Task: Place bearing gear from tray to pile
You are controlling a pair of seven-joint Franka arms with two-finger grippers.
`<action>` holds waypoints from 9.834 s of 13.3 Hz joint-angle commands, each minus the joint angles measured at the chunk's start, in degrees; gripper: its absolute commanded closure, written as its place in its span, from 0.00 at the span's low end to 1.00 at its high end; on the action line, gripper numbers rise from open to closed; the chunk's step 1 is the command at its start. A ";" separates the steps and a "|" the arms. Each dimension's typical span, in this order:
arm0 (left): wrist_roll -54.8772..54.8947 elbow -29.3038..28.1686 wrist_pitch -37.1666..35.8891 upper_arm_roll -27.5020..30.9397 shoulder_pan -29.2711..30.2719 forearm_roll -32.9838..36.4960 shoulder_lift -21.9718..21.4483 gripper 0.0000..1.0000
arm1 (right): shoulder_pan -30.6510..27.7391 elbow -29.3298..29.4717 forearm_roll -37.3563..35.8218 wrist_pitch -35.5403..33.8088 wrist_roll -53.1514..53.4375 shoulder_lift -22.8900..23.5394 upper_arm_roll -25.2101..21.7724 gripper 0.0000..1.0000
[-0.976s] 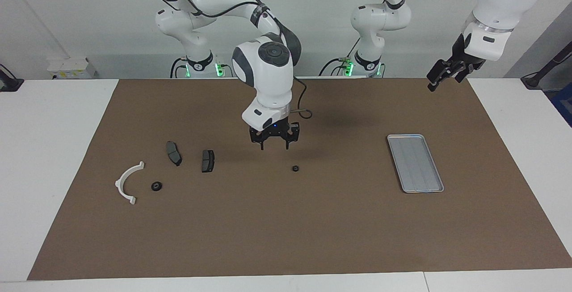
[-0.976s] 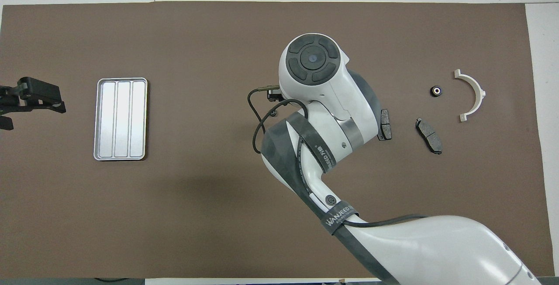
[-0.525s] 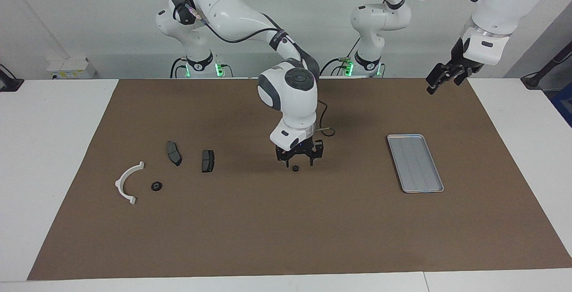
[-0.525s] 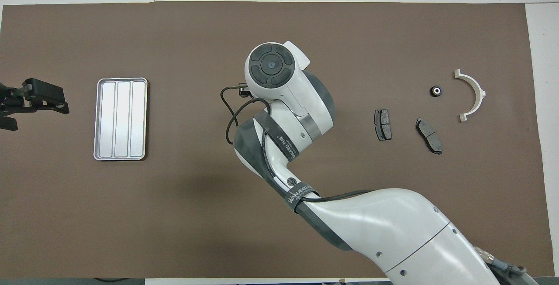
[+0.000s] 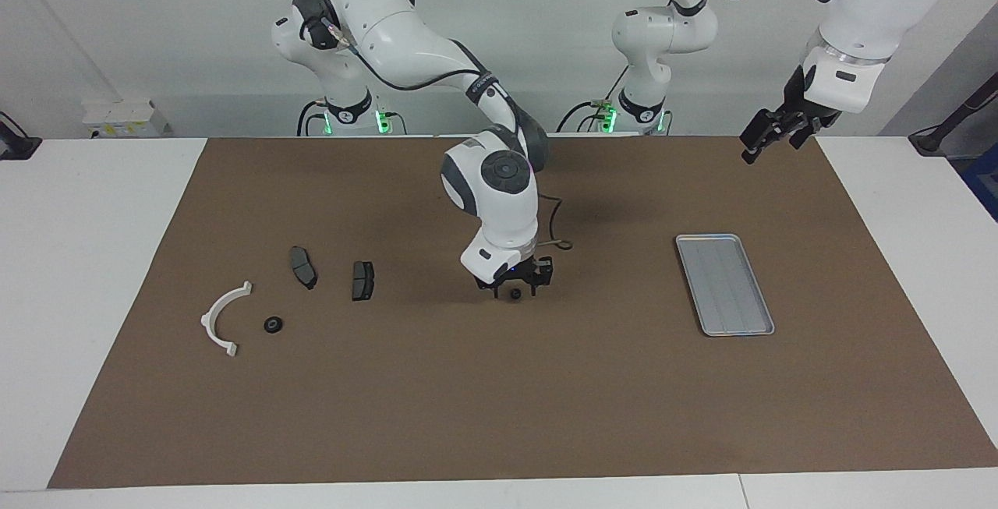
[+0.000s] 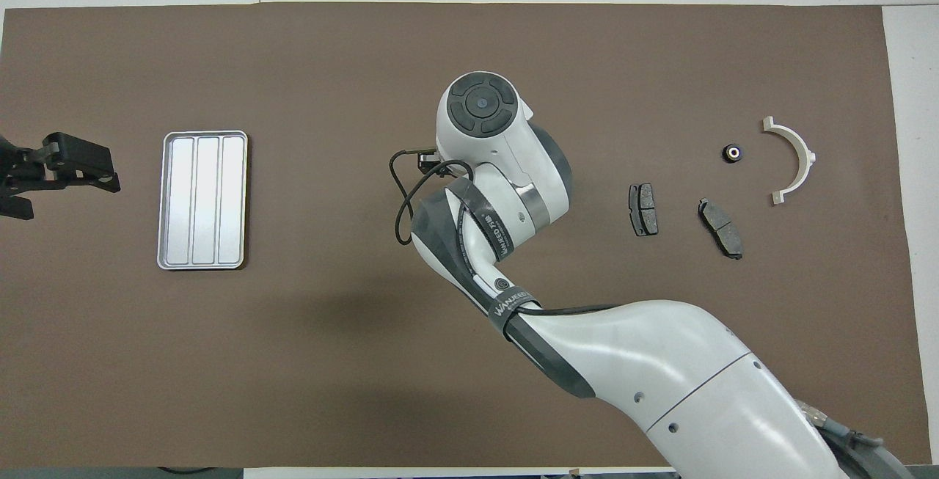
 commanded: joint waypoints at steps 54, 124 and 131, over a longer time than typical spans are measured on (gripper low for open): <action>2.64 -3.40 1.27 0.35 -0.36 -2.57 -2.84 0.00 | 0.19 -9.00 5.80 9.52 -2.00 -2.54 1.66 1.00; 2.64 -3.40 1.27 0.35 -0.44 -2.65 -2.84 0.00 | -31.63 -15.59 -0.88 -31.53 -34.87 -40.60 -4.06 0.00; 2.64 -3.40 1.27 0.35 -0.44 -2.57 -2.84 0.00 | -31.71 -15.94 -1.14 -31.44 -34.34 -40.60 -4.14 0.00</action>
